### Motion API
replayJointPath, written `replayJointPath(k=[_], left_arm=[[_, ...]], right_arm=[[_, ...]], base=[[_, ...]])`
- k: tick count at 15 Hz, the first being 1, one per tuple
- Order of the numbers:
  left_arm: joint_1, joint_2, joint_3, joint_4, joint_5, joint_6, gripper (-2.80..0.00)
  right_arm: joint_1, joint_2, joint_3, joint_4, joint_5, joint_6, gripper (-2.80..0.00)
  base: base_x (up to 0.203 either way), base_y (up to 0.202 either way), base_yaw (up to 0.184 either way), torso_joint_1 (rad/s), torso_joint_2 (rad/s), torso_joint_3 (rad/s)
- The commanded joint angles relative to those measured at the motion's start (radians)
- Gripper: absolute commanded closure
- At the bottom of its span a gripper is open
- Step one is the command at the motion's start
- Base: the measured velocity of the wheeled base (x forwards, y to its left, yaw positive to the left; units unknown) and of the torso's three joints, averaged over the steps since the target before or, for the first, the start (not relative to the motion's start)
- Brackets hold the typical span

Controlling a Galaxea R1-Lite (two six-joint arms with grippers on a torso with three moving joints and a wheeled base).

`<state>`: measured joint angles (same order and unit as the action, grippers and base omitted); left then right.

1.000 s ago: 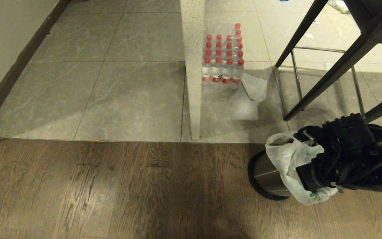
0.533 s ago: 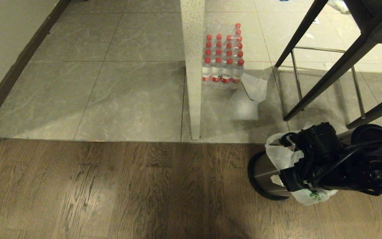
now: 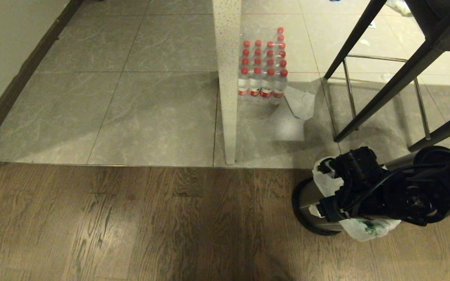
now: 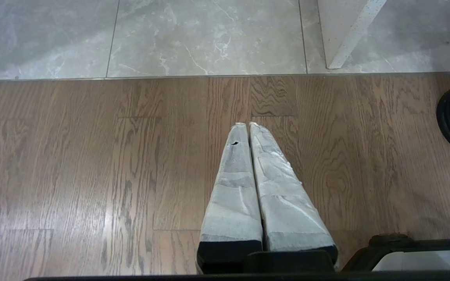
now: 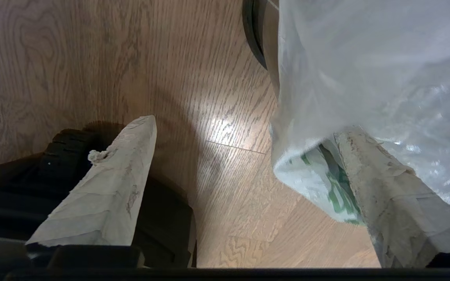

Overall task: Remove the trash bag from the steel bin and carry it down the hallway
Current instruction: Pick up the trash bag

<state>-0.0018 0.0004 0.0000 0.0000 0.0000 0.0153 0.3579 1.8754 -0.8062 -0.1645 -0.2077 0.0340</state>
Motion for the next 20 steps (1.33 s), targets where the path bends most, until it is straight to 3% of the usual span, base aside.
replayJointPath(k=[1, 2, 3, 13, 20], left_arm=[[0.0, 0.0, 0.0, 0.0, 0.0, 0.0, 0.0], [0.0, 0.0, 0.0, 0.0, 0.0, 0.0, 0.0], [0.0, 0.0, 0.0, 0.0, 0.0, 0.0, 0.0], [0.0, 0.0, 0.0, 0.001, 0.0, 0.0, 0.0], [0.0, 0.0, 0.0, 0.0, 0.0, -0.001, 0.0]], right_arm=[[0.0, 0.021, -0.01, -0.003, 0.001, 0.003, -2.8], [0.001, 0.021, -0.013, -0.003, 0.001, 0.002, -2.19], [0.001, 0.018, -0.011, -0.004, 0.002, 0.003, 0.0], [0.033, 0.008, -0.012, -0.031, -0.055, -0.013, 0.0], [0.046, -0.178, -0.015, 0.04, -0.052, -0.034, 0.0]], base=[[0.0, 0.0, 0.0, 0.0, 0.0, 0.0], [0.0, 0.0, 0.0, 0.0, 0.0, 0.0], [0.0, 0.0, 0.0, 0.0, 0.0, 0.0], [0.0, 0.0, 0.0, 0.0, 0.0, 0.0], [0.0, 0.0, 0.0, 0.0, 0.0, 0.0]])
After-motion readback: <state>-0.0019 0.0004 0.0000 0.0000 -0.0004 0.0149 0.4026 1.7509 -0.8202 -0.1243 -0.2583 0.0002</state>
